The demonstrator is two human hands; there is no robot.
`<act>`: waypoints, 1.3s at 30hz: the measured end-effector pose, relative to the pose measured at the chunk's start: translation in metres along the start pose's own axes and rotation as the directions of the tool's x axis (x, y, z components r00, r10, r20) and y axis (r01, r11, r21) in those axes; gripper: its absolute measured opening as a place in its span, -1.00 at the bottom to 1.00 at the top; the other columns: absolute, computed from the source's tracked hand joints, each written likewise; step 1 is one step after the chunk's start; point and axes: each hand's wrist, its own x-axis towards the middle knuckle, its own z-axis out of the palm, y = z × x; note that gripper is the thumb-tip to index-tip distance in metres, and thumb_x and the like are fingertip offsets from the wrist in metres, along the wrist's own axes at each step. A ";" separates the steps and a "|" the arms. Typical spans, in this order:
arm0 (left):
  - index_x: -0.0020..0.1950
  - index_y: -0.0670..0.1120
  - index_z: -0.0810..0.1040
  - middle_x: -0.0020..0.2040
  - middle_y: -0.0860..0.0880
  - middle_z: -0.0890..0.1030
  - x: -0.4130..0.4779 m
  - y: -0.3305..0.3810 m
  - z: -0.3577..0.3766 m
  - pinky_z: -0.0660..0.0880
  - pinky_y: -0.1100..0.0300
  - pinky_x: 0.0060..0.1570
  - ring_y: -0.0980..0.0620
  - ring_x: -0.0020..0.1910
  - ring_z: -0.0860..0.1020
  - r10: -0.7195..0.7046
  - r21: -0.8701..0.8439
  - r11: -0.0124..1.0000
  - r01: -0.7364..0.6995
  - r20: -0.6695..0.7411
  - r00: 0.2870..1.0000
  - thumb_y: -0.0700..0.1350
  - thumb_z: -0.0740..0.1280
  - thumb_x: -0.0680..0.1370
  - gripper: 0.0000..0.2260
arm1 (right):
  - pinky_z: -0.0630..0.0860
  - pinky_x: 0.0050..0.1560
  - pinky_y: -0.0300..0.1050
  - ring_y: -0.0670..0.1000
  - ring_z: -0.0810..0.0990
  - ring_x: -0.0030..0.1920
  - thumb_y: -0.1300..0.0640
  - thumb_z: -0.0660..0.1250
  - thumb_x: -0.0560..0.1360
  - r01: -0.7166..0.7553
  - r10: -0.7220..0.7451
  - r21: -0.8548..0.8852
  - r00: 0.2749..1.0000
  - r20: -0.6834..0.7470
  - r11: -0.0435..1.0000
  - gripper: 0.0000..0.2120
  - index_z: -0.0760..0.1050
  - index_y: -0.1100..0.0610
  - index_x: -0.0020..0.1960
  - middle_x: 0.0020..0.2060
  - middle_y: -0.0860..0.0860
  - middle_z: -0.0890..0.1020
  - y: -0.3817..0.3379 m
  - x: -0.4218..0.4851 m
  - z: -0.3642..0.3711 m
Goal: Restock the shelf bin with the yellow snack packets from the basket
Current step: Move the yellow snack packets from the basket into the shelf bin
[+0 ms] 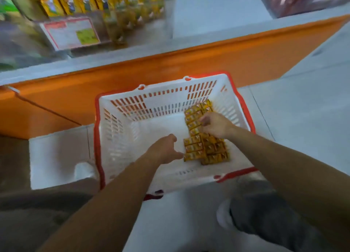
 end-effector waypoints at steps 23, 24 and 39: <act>0.53 0.06 0.16 0.34 -0.04 0.47 0.088 -0.011 0.071 0.53 -0.03 0.06 -0.13 0.25 0.49 0.224 0.103 0.971 -0.218 -0.051 0.973 0.24 0.50 0.23 -0.04 | 0.44 -0.14 -0.13 0.01 0.53 -0.13 0.20 0.36 0.47 0.051 0.036 -0.381 0.975 0.217 0.923 -0.92 0.58 0.11 -0.04 -0.19 -0.04 0.56 0.064 -0.020 0.029; 0.52 0.07 0.17 0.32 -0.04 0.49 0.086 -0.013 0.069 0.54 -0.03 0.06 -0.13 0.22 0.51 0.198 0.098 0.976 -0.195 -0.022 0.980 0.27 0.49 0.23 -0.05 | 0.44 -0.13 -0.12 0.02 0.53 -0.12 0.21 0.36 0.48 0.059 0.036 -0.391 0.972 0.230 0.919 -0.94 0.56 0.09 -0.06 -0.19 -0.03 0.56 0.064 -0.022 0.031; 0.55 -0.03 0.10 0.18 0.00 0.44 0.051 -0.031 0.038 0.52 0.03 0.00 -0.07 0.10 0.51 -0.014 -0.040 0.999 0.019 0.129 0.992 0.30 0.56 0.29 0.02 | 0.38 -0.18 -0.17 0.02 0.54 -0.16 0.12 0.46 0.39 0.133 0.053 -0.560 0.951 0.304 0.818 -0.90 0.55 0.00 -0.16 -0.15 -0.01 0.64 0.060 -0.024 0.033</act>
